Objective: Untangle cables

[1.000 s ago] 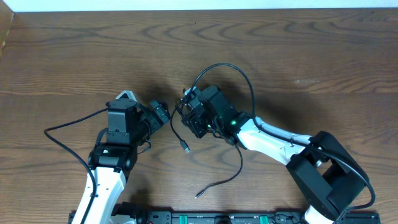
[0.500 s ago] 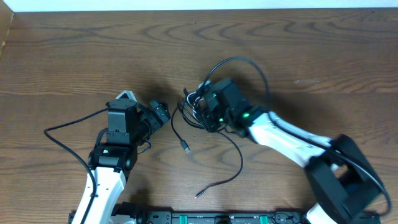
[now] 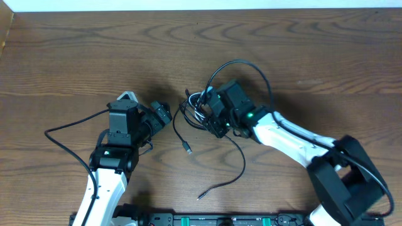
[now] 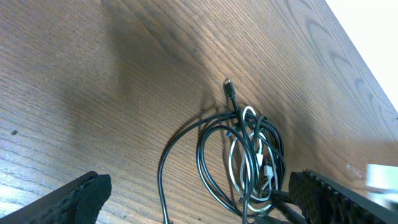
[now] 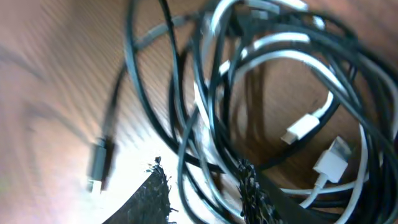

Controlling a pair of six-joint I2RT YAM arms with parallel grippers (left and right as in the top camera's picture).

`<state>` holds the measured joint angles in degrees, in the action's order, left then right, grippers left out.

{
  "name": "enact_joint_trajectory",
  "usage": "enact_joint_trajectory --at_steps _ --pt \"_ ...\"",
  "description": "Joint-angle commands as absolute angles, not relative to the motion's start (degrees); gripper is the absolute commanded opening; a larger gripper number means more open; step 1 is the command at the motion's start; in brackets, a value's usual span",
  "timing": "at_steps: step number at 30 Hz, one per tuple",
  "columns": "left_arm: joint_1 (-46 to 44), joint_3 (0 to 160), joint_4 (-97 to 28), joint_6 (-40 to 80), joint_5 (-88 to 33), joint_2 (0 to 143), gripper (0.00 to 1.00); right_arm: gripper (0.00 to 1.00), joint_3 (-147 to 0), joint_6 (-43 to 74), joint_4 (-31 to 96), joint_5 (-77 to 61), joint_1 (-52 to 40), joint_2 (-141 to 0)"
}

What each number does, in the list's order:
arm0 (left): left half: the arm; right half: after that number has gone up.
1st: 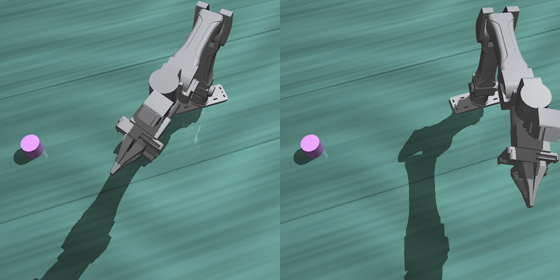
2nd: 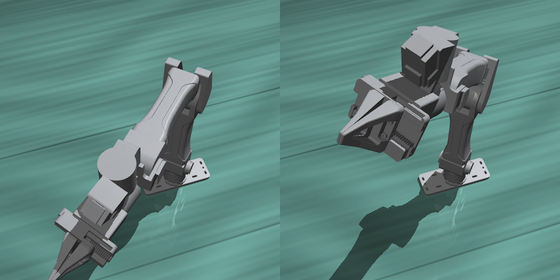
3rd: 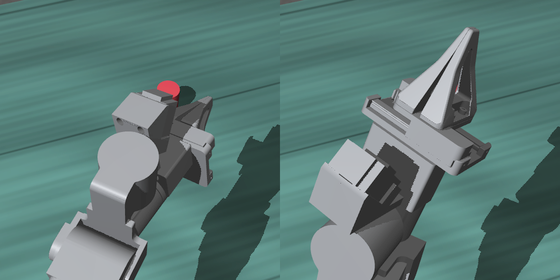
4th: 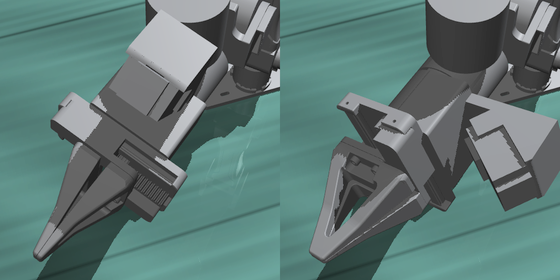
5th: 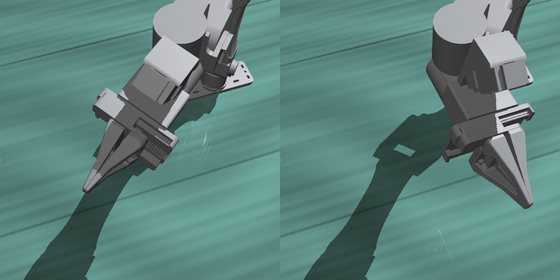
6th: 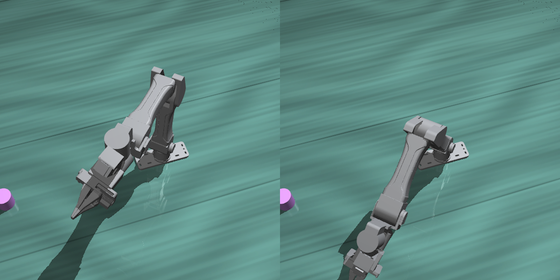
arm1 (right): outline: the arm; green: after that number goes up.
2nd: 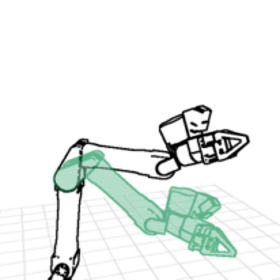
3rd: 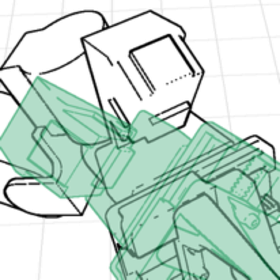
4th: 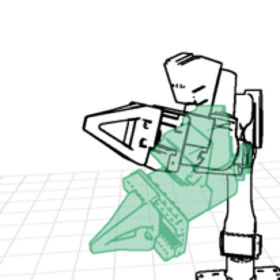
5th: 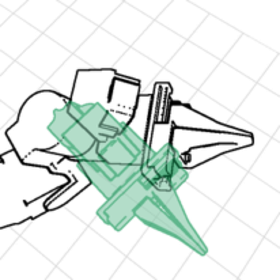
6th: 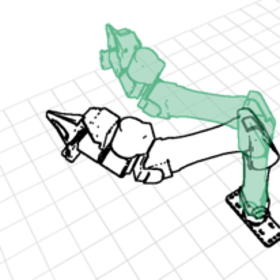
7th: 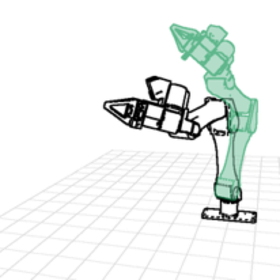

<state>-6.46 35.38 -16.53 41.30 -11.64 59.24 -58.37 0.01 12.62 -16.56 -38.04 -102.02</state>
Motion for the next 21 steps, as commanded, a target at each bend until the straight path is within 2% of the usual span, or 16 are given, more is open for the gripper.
enact_joint_trajectory --at_steps 1,7,18,21 --pt "-6.3 35.8 -16.7 40.5 -10.9 59.1 0.98 0.34 -58.4 -4.0 12.4 -11.8 -38.2 -102.1" --pt "-6.3 35.8 -16.7 40.5 -10.9 59.1 0.98 0.35 -58.4 -15.2 15.8 -10.4 -38.2 -102.1" --pt "-6.3 35.8 -16.7 40.5 -10.9 59.1 0.98 0.39 -58.4 -19.5 14.5 -10.6 -38.7 -105.4" --pt "-6.3 35.8 -16.7 40.5 -10.9 59.1 0.98 0.38 -58.4 -19.4 14.1 -10.6 -38.7 -106.5"
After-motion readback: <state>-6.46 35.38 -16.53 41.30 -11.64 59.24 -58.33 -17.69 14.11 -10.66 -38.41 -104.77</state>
